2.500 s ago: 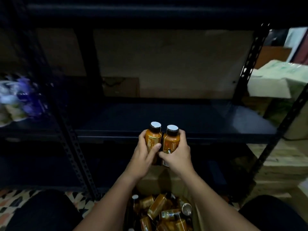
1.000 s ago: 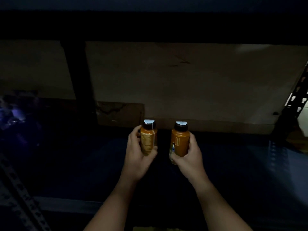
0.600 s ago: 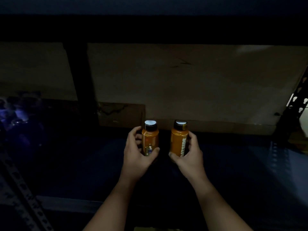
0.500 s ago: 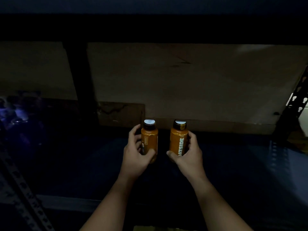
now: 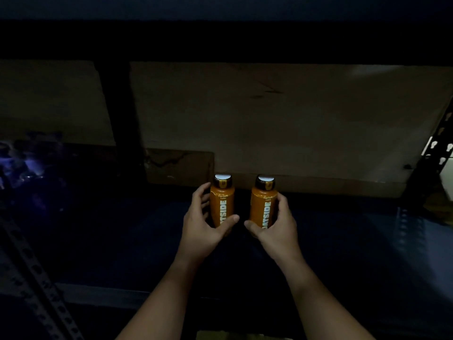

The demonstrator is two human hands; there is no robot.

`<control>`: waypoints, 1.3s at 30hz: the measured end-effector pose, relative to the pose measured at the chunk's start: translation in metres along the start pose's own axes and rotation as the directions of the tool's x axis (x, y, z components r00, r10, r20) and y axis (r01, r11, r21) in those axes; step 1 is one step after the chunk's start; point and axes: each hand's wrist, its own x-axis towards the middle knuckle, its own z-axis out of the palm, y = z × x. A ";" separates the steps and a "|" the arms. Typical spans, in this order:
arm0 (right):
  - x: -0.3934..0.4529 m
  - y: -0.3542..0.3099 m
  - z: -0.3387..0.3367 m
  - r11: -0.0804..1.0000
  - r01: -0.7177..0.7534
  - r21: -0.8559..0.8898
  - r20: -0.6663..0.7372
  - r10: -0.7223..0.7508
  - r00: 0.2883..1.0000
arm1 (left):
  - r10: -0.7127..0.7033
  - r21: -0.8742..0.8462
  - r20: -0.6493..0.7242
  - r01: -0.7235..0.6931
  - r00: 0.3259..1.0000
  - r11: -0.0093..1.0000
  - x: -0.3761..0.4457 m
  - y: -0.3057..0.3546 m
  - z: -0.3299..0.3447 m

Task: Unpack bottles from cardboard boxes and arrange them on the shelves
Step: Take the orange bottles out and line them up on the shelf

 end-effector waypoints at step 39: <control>-0.012 -0.086 0.226 0.995 0.103 0.001 0.220 -0.101 0.970 | -0.164 0.175 -0.207 0.201 0.965 0.964 0.025 -0.063 -0.163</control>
